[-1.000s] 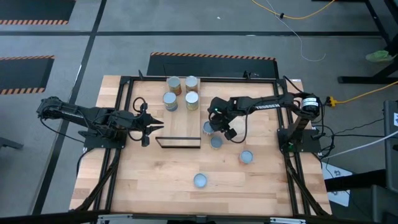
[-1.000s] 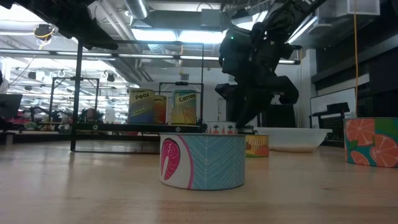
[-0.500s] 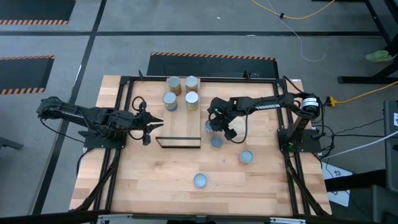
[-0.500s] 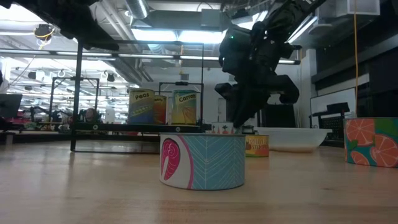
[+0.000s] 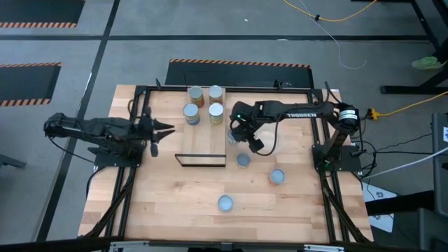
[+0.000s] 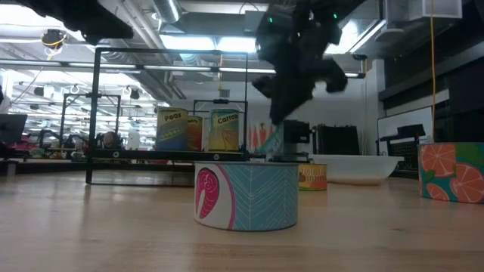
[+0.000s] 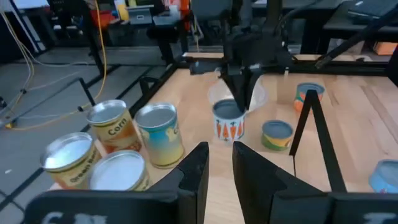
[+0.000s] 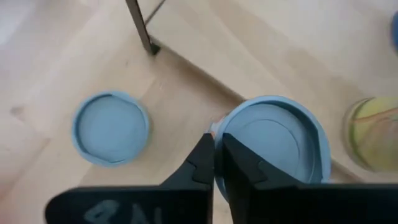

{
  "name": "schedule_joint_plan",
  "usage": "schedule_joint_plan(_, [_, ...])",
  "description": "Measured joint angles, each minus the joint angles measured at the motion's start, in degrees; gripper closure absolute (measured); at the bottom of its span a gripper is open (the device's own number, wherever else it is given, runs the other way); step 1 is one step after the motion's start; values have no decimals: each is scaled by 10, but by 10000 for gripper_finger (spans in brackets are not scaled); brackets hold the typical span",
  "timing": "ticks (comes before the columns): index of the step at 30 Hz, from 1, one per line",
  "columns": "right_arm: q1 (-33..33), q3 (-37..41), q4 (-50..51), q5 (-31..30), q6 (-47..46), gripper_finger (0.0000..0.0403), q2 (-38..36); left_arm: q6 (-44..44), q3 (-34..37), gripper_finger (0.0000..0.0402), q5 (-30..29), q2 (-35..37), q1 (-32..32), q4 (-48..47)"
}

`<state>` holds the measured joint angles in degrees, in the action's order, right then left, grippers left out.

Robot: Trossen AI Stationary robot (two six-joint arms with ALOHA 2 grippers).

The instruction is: Pick and place cans onto a shelf

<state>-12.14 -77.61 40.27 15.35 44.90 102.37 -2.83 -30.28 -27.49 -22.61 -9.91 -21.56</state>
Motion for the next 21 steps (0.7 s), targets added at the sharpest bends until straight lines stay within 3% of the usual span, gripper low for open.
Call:
schedule_joint_plan(9, [0,-132,47,2,-43,383,-1,-15,3,337,1,74,0,-115])
schedule_joint_plan(21, [0,-149,-145,43,-48,383,22,-15,133,337,32,101,0,15])
